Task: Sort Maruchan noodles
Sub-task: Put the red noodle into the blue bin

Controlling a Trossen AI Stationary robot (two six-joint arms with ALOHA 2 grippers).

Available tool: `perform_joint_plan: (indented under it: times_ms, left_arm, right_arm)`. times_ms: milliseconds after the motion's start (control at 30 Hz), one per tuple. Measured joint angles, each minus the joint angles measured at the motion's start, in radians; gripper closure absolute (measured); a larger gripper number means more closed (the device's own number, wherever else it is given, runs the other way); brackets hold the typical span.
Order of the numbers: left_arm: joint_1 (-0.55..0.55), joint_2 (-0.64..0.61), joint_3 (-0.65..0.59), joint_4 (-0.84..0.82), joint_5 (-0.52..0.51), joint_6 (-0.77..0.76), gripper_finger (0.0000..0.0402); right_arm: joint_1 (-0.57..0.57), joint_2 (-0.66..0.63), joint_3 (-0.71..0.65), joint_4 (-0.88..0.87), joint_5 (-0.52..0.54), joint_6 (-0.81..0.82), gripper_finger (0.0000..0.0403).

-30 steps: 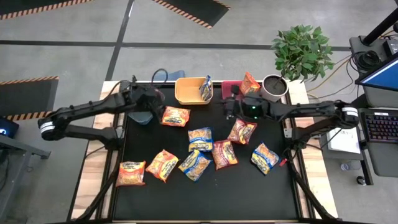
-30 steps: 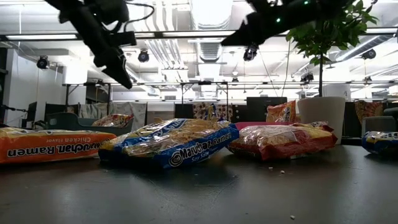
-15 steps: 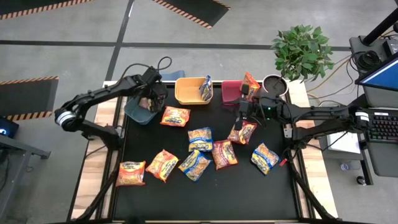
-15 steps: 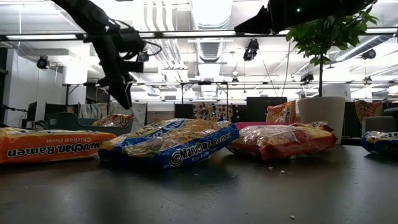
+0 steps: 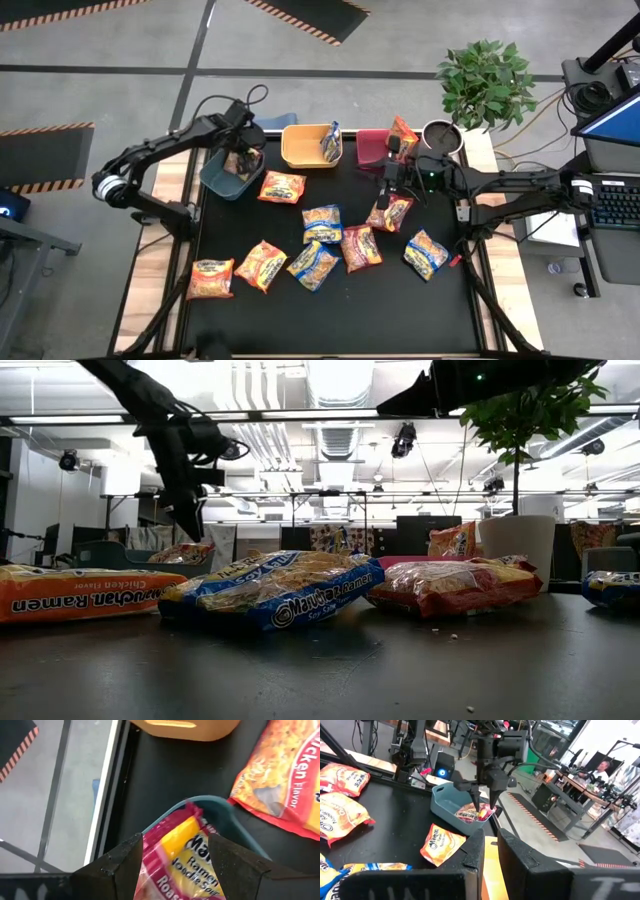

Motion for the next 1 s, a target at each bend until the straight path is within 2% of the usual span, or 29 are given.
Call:
perform_joint_plan:
  times_ms: [300,667,833,1000]
  left_arm:
    - [0.07,0.015,0.0,0.014,0.011,-0.003,0.0194]
    - [0.075,0.085,-0.001,0.013,0.014,-0.004,0.0198]
    - [0.075,0.087,-0.001,0.013,0.008,-0.001,0.0234]
    - [0.074,0.087,-0.001,0.012,-0.038,0.026,0.0305]
  right_arm:
    - [0.0,0.0,0.0,0.0,0.0,-0.005,0.036]
    - [0.0,0.0,0.0,-0.001,0.0,-0.005,0.036]
    - [0.0,0.0,0.0,-0.001,0.0,-0.009,0.036]
    - [0.0,0.0,0.0,-0.001,0.001,-0.009,0.036]
